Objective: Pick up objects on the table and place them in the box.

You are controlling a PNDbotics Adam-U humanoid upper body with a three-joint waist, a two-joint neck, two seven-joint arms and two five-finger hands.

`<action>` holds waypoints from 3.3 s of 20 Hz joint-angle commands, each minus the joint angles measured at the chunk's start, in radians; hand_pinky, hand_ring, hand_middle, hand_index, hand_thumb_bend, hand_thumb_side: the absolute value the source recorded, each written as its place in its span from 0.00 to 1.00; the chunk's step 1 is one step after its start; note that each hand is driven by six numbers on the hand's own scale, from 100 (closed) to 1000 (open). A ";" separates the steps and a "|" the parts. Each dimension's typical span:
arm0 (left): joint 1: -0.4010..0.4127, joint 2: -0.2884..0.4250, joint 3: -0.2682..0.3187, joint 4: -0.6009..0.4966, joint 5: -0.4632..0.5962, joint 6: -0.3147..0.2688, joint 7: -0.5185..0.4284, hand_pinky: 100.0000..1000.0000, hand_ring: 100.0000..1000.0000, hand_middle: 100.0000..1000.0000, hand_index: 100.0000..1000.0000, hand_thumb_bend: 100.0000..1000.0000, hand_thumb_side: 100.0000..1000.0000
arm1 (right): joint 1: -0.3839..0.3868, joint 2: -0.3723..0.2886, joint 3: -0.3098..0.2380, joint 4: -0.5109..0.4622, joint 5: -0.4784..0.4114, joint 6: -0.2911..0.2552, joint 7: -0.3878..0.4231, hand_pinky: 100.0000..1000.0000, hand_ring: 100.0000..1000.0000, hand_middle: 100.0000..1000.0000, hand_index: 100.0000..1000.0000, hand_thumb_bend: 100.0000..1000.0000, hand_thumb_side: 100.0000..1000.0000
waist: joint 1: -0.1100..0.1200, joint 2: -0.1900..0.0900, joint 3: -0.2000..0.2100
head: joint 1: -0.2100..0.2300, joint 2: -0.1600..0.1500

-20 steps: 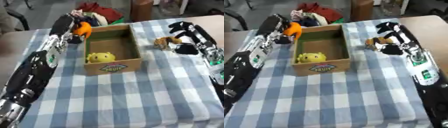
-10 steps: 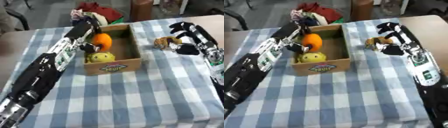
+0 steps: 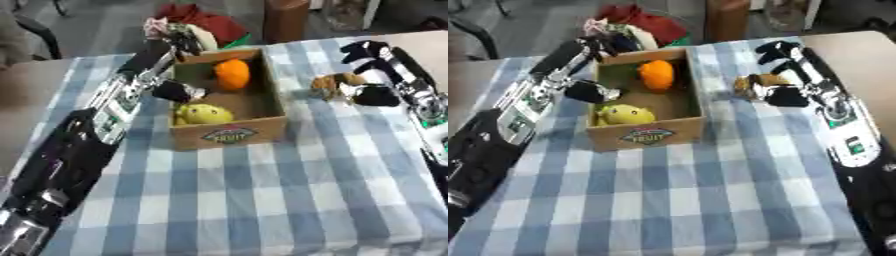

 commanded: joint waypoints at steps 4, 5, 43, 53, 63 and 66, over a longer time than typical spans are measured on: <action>0.093 0.050 0.101 -0.170 0.097 0.021 0.096 0.74 0.60 0.63 0.69 0.36 0.18 | -0.061 -0.066 -0.021 0.119 0.080 -0.047 0.014 0.67 0.80 0.68 0.83 0.27 0.00 | -0.006 -0.012 0.033 | -0.019 -0.006; 0.116 0.054 0.109 -0.194 0.112 0.029 0.110 0.73 0.60 0.62 0.69 0.36 0.18 | -0.069 -0.069 -0.024 0.143 0.091 -0.059 0.019 0.68 0.81 0.69 0.83 0.27 0.00 | -0.006 -0.012 0.039 | -0.021 -0.007; 0.400 0.100 0.188 -0.406 0.423 0.156 0.248 0.74 0.58 0.59 0.68 0.29 0.14 | -0.139 -0.086 -0.167 0.559 0.527 0.034 -0.321 0.35 0.33 0.15 0.35 0.00 0.00 | -0.010 -0.011 0.096 | -0.051 -0.002; 0.402 0.098 0.186 -0.403 0.429 0.155 0.247 0.74 0.58 0.59 0.68 0.29 0.14 | -0.138 -0.080 -0.160 0.533 0.474 0.016 -0.336 0.31 0.30 0.10 0.31 0.00 0.00 | -0.012 -0.010 0.097 | -0.051 -0.003; 0.403 0.096 0.184 -0.399 0.430 0.155 0.244 0.74 0.58 0.59 0.68 0.29 0.15 | -0.158 -0.068 -0.115 0.368 0.353 -0.022 -0.267 0.28 0.28 0.07 0.28 0.00 0.00 | -0.013 -0.010 0.097 | -0.054 -0.005; 0.404 0.095 0.184 -0.399 0.430 0.155 0.242 0.74 0.58 0.59 0.68 0.29 0.15 | -0.173 -0.055 -0.093 0.316 0.317 -0.031 -0.234 0.28 0.28 0.07 0.28 0.00 0.00 | -0.013 -0.011 0.099 | -0.055 -0.005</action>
